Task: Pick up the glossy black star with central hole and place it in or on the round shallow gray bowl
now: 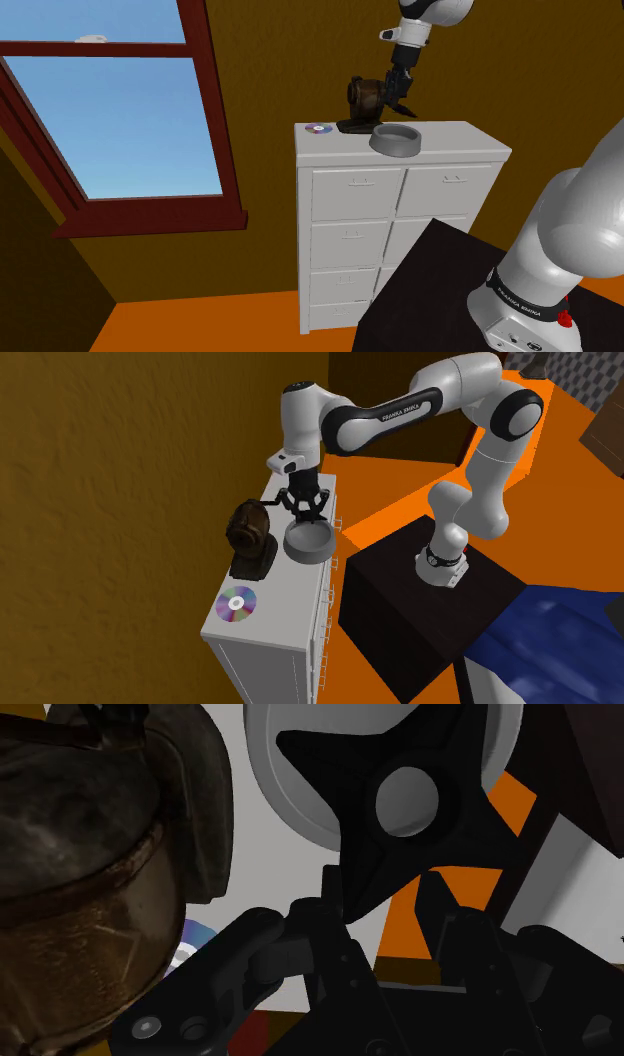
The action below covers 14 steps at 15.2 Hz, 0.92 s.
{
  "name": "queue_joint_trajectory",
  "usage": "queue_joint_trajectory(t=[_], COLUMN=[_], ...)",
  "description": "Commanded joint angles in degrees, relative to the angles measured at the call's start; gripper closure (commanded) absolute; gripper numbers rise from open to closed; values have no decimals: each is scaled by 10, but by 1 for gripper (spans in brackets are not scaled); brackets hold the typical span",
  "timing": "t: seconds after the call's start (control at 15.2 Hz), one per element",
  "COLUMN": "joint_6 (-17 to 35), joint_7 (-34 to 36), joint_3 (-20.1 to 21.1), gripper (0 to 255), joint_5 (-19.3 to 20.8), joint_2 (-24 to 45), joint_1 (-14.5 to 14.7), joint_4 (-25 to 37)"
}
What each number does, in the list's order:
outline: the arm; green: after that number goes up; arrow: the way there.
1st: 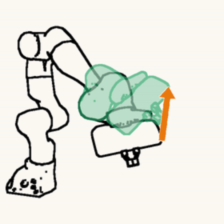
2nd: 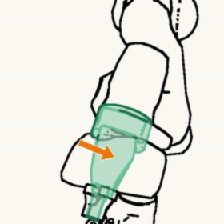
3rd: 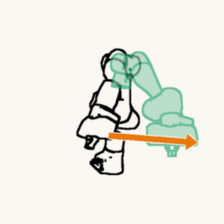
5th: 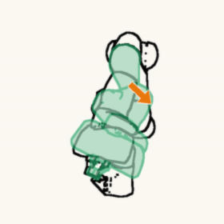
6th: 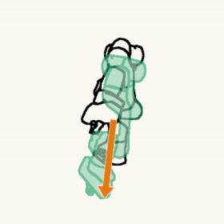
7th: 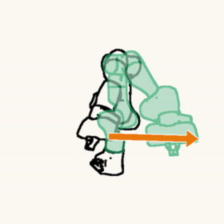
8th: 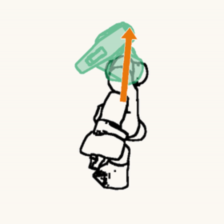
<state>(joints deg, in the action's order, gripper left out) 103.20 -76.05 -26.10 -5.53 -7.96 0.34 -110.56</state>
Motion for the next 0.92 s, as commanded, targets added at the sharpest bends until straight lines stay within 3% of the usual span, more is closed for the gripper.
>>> queue_joint_trajectory(t=[0.0, 0.86], joint_6=[13, 111], joint_7=[-4, -23], joint_3=[-1, -6], gripper=[255, 255], joint_5=[1, -11], joint_2=[-2, 16], joint_1=[-1, -2], joint_4=[-14, -98])
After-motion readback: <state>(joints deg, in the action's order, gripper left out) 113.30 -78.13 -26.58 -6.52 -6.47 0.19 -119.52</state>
